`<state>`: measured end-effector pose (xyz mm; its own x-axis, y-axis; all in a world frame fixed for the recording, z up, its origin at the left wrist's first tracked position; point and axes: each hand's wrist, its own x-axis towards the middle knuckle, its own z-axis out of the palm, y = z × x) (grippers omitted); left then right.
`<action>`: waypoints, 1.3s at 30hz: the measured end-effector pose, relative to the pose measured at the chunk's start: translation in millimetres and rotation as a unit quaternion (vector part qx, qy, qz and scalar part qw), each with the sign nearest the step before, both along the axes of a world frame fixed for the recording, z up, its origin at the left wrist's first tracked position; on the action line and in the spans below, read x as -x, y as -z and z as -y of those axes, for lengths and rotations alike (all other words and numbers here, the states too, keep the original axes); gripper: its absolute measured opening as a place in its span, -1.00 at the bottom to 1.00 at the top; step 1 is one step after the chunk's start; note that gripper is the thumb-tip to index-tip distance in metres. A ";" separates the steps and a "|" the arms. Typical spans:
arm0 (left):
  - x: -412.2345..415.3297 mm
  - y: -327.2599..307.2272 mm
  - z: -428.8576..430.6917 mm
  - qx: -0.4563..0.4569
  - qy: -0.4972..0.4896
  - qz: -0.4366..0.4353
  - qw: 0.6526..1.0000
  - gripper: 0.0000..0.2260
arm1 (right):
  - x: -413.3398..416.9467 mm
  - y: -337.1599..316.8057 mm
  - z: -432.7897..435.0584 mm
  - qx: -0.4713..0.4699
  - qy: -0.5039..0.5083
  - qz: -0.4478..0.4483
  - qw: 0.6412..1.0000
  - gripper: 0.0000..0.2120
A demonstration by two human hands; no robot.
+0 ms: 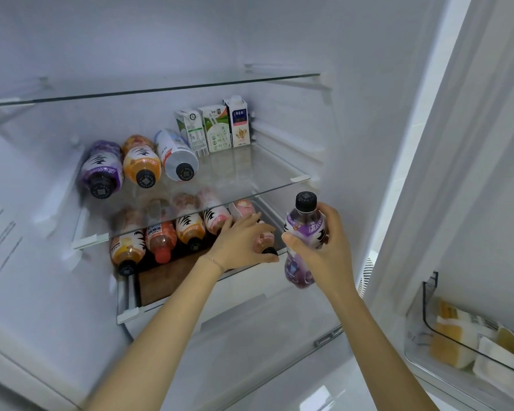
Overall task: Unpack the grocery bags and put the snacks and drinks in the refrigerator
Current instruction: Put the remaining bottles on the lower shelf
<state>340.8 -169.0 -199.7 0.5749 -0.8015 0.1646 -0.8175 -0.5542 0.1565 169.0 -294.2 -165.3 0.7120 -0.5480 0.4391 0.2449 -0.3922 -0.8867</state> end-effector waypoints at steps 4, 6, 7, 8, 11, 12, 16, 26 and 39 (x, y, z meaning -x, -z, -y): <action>-14.0 7.5 -3.4 0.048 -0.025 0.055 0.997 -0.39 | -2.9 -1.8 1.0 0.001 -0.010 0.006 1.000 -0.43; -22.9 9.8 -7.5 0.065 -0.048 0.070 0.994 -0.42 | -5.2 -2.4 1.7 0.009 -0.013 0.007 1.000 -0.43; -27.3 11.2 -8.8 0.068 -0.059 0.068 0.994 -0.42 | -6.6 -2.5 1.8 0.013 -0.014 0.010 1.000 -0.43; -30.4 12.2 -9.4 0.067 -0.068 0.067 0.993 -0.42 | -7.8 -2.6 1.7 0.016 -0.017 0.013 1.000 -0.43; -35.8 14.8 -6.1 0.064 -0.079 0.074 0.992 -0.43 | -10.9 -1.1 2.5 0.019 -0.021 0.022 0.999 -0.41; -36.6 15.4 -4.5 0.065 -0.086 0.077 0.991 -0.43 | -11.5 -0.3 3.1 0.021 -0.023 0.025 0.999 -0.40; -40.2 17.1 -0.4 0.069 -0.125 0.082 0.986 -0.45 | -14.5 4.1 4.7 0.028 -0.027 0.025 0.999 -0.39; -44.6 17.5 0.9 0.050 -0.168 0.099 0.980 -0.40 | -31.5 1.7 4.3 0.013 -0.031 0.055 0.998 -0.38; 16.1 8.3 -52.4 0.082 -0.190 0.125 0.970 -0.24 | -64.1 19.6 0.8 0.000 -0.051 0.077 0.996 -0.35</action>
<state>324.7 -116.6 -208.0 0.7493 -0.4904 0.4452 -0.5825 -0.8078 0.0906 233.1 -295.0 -184.9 0.6883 -0.4760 0.5474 0.4168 -0.3582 -0.8355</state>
